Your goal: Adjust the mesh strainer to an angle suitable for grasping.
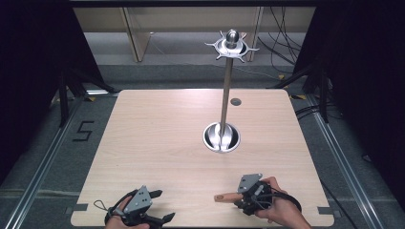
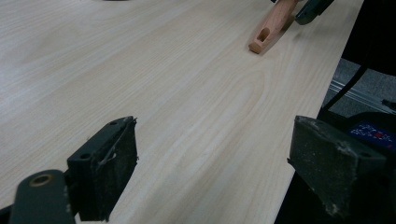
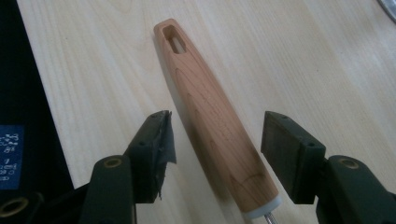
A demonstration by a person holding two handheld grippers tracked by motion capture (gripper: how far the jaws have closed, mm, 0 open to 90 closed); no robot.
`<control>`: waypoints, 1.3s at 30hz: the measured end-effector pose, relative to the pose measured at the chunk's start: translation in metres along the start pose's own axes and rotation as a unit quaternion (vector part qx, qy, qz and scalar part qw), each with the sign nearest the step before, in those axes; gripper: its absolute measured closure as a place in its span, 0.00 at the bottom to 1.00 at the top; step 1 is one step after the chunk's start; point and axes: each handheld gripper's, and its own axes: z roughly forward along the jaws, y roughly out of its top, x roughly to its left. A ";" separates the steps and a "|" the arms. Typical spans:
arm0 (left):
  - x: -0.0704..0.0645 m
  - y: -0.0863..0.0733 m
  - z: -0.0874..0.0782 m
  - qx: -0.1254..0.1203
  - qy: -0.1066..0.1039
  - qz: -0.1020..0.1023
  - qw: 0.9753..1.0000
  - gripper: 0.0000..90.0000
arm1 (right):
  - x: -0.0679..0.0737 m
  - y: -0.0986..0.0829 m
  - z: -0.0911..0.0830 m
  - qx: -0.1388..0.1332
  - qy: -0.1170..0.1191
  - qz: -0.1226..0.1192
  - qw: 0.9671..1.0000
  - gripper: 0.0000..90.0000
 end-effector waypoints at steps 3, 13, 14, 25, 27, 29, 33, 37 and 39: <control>-0.002 0.000 0.000 -0.008 -0.002 -0.005 1.000 0.16 | -0.002 0.002 0.001 0.011 0.009 -0.001 1.000 0.52; -0.002 0.000 -0.001 0.000 -0.002 -0.010 1.000 0.16 | -0.002 0.010 0.005 0.043 0.020 -0.006 0.999 0.58; -0.002 0.000 -0.001 0.000 -0.002 -0.010 1.000 0.16 | -0.002 0.011 0.005 0.047 0.026 -0.006 0.999 0.58; -0.002 0.000 0.000 -0.011 -0.006 -0.009 1.000 0.16 | -0.012 0.015 0.010 0.080 0.044 -0.014 0.996 0.68; -0.001 0.000 0.000 -0.014 -0.005 -0.005 1.000 0.16 | -0.013 0.016 0.010 0.081 0.047 -0.013 0.995 0.71; -0.002 0.000 0.000 -0.007 -0.006 -0.009 1.000 0.16 | -0.014 0.018 0.011 0.085 0.048 -0.021 0.995 0.74; -0.002 0.000 0.000 -0.009 -0.004 -0.009 1.000 0.16 | -0.015 0.021 0.011 0.098 0.050 -0.015 0.994 0.76; -0.001 0.000 0.000 -0.014 -0.005 -0.007 1.000 0.16 | -0.014 0.025 0.011 0.115 0.041 -0.013 0.992 0.76; -0.001 0.001 0.000 -0.010 -0.006 -0.003 1.000 0.16 | -0.015 0.026 0.012 0.110 0.036 -0.015 0.993 0.76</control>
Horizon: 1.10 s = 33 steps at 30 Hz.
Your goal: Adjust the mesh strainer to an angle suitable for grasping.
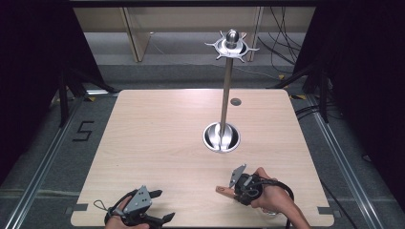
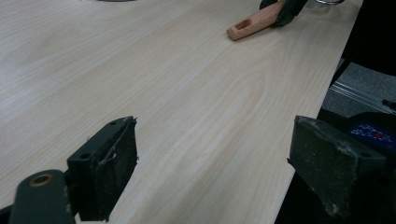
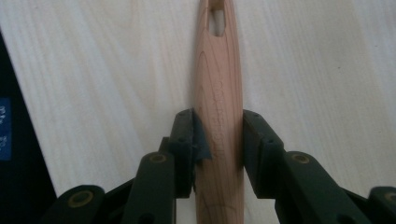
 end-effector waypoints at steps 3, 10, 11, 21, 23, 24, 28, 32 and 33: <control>0.000 0.000 0.000 0.002 -0.001 -0.003 1.000 0.16 | 0.001 0.001 -0.003 0.007 -0.009 0.003 1.000 0.76; 0.000 0.000 -0.001 -0.001 0.002 0.004 1.000 0.16 | -0.003 -0.001 -0.030 -0.078 -0.051 0.012 0.996 0.76; 0.000 0.000 -0.001 -0.003 0.002 0.001 1.000 0.16 | -0.003 -0.001 -0.030 -0.078 -0.051 0.012 0.996 0.76; 0.000 0.001 -0.001 -0.001 0.002 0.004 1.000 0.16 | -0.011 -0.011 -0.051 -0.157 -0.016 0.054 0.986 0.76; 0.000 0.001 -0.001 0.003 0.002 0.007 1.000 0.16 | -0.012 -0.012 -0.054 -0.168 -0.019 0.062 0.984 0.76; 0.000 0.000 -0.001 0.002 0.002 0.006 1.000 0.16 | -0.013 -0.013 -0.056 -0.177 -0.018 0.057 0.982 0.76; -0.001 0.001 -0.001 -0.005 -0.002 -0.001 1.000 0.16 | -0.016 -0.016 -0.066 -0.204 -0.028 0.079 0.975 0.76; 0.000 0.000 -0.001 -0.002 0.000 0.002 1.000 0.16 | -0.021 -0.021 -0.076 -0.237 -0.021 0.084 0.968 0.76; 0.000 0.001 -0.001 0.000 0.002 0.004 1.000 0.16 | -0.022 -0.022 -0.078 -0.243 -0.022 0.089 0.966 0.76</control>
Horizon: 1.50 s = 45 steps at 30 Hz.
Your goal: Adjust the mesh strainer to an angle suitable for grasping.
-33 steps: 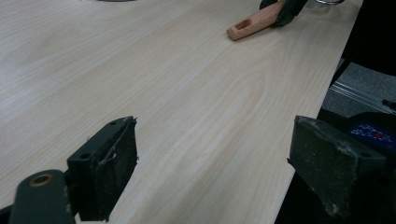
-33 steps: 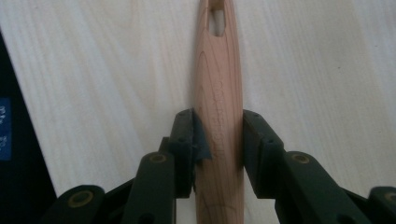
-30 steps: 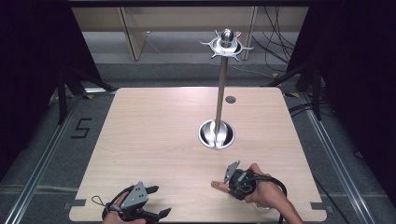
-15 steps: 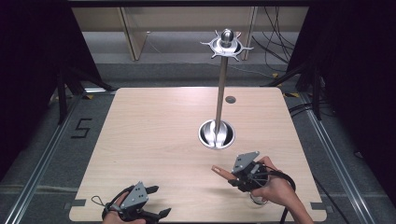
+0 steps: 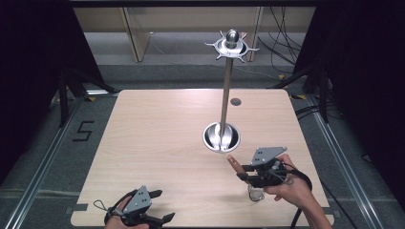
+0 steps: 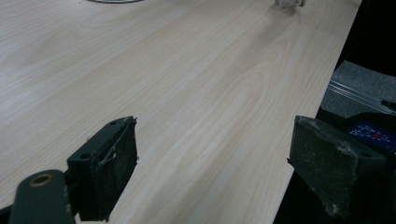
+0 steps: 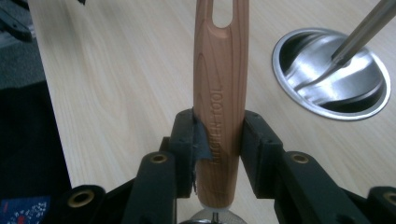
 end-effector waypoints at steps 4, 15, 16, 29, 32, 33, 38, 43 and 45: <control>0.000 0.000 0.000 -0.002 -0.002 -0.003 1.000 0.16 | -0.003 0.001 -0.006 -0.016 0.000 0.012 1.000 0.76; 0.003 0.000 0.000 0.001 0.002 0.014 1.000 0.16 | -0.015 0.008 -0.015 -0.061 -0.018 0.030 0.998 0.76; 0.002 0.000 0.000 -0.002 -0.001 0.009 1.000 0.16 | -0.015 0.008 -0.015 -0.061 -0.018 0.030 0.998 0.76; 0.001 0.000 0.000 0.002 0.000 0.001 1.000 0.16 | -0.028 0.033 -0.028 -0.116 -0.043 0.055 0.991 0.76; 0.003 -0.001 0.000 0.005 0.007 0.008 1.000 0.16 | -0.031 0.040 -0.030 -0.131 -0.048 0.050 0.989 0.76; 0.002 0.000 0.000 0.004 0.003 0.004 1.000 0.16 | -0.032 0.043 -0.031 -0.137 -0.055 0.048 0.988 0.76; 0.002 0.000 0.000 0.004 0.003 0.003 1.000 0.16 | -0.036 0.053 -0.037 -0.150 -0.059 0.052 0.985 0.76; 0.003 0.000 -0.001 0.007 0.004 0.007 1.000 0.16 | -0.040 0.065 -0.048 -0.167 -0.072 0.064 0.981 0.76; 0.002 0.000 0.000 0.000 0.000 0.000 1.000 0.16 | -0.043 0.067 -0.050 -0.172 -0.073 0.058 0.981 0.76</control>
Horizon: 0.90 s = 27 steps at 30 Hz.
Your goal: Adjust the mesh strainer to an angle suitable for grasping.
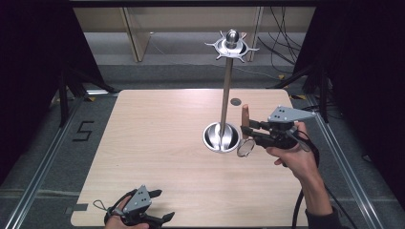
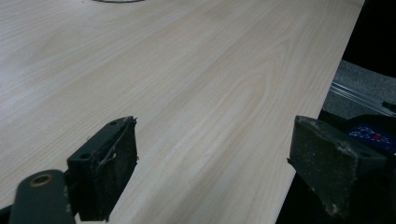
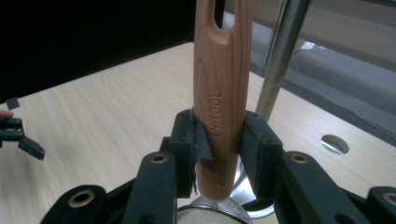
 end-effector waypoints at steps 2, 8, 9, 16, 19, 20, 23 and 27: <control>0.001 0.000 0.000 0.006 0.005 0.008 1.000 0.16 | -0.002 0.008 -0.004 -0.012 -0.011 -0.003 1.000 0.76; 0.000 -0.001 0.001 -0.005 -0.001 -0.004 1.000 0.16 | -0.006 0.020 -0.008 -0.022 -0.021 -0.008 1.000 0.76; 0.000 0.000 0.001 -0.002 -0.001 -0.003 1.000 0.16 | -0.007 0.022 -0.009 -0.024 -0.023 -0.007 0.999 0.76; 0.002 0.000 -0.001 0.008 0.003 0.009 1.000 0.16 | -0.011 0.038 -0.009 -0.033 -0.036 -0.007 0.999 0.76; 0.000 -0.001 0.002 -0.007 -0.002 -0.006 1.000 0.16 | -0.011 0.048 -0.009 -0.036 -0.041 0.005 0.998 0.76; 0.000 0.000 0.001 -0.002 -0.002 -0.003 1.000 0.16 | -0.011 0.048 -0.009 -0.036 -0.041 0.005 0.998 0.76; 0.001 0.000 -0.001 0.007 0.001 0.007 1.000 0.16 | -0.015 0.057 -0.008 -0.039 -0.043 0.001 0.998 0.76; 0.001 0.000 0.000 0.001 -0.001 0.003 1.000 0.16 | -0.018 0.063 -0.007 -0.043 -0.051 0.000 0.998 0.76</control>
